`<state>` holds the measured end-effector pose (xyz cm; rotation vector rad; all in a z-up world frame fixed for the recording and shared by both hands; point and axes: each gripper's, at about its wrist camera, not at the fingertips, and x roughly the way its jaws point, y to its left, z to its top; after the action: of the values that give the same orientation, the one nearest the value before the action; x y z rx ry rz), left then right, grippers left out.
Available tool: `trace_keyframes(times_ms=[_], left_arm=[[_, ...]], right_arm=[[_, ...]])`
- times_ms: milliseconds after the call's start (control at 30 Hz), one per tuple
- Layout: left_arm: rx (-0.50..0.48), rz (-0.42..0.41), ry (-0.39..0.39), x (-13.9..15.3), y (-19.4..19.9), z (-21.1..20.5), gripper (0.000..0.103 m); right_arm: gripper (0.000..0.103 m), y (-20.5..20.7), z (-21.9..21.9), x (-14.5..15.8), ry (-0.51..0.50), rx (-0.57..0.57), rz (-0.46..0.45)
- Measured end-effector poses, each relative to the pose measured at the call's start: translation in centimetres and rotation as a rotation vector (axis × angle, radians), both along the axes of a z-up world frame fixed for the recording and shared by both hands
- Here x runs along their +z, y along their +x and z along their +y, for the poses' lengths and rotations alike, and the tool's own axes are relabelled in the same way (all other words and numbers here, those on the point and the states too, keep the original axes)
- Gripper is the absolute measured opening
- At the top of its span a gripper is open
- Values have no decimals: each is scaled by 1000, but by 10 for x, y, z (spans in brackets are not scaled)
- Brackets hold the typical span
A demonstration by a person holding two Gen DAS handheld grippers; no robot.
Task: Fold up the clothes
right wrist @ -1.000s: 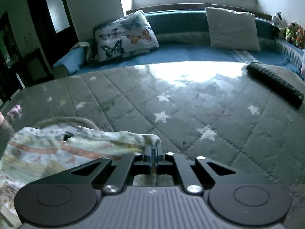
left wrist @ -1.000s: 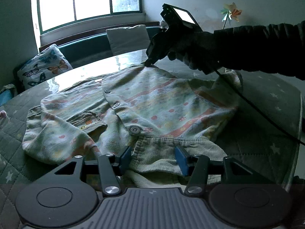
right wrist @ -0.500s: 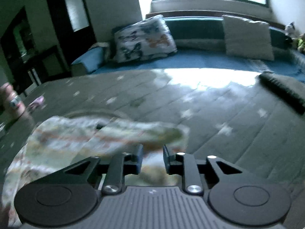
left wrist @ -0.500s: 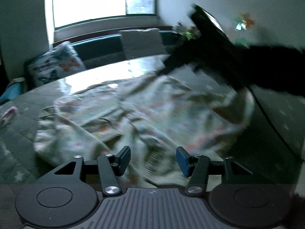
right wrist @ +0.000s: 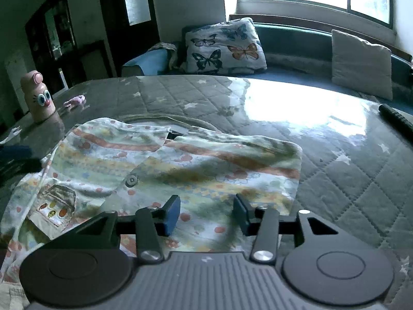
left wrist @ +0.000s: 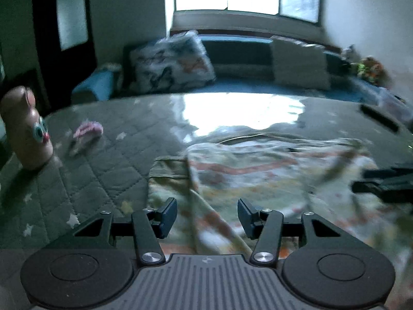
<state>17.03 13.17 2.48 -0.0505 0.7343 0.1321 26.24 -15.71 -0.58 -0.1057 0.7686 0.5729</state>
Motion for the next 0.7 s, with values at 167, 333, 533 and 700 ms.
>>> trace_keyframes(times_ms=[167,333,533,700], left_arm=[[-7,71,-4,-13,17,10,18],[-28,52,9,-13,-1,14,8],[8,-7,2,-2,-19,22,4],[107,-54,-6,6,-39,35,3]], right_arm=[[51,1,0,0,2,5,1],[52,1,2,0,-9,7,-2],[57,0,6,0,-35,13,-10],[57,0,8,0,-50,14,-14]])
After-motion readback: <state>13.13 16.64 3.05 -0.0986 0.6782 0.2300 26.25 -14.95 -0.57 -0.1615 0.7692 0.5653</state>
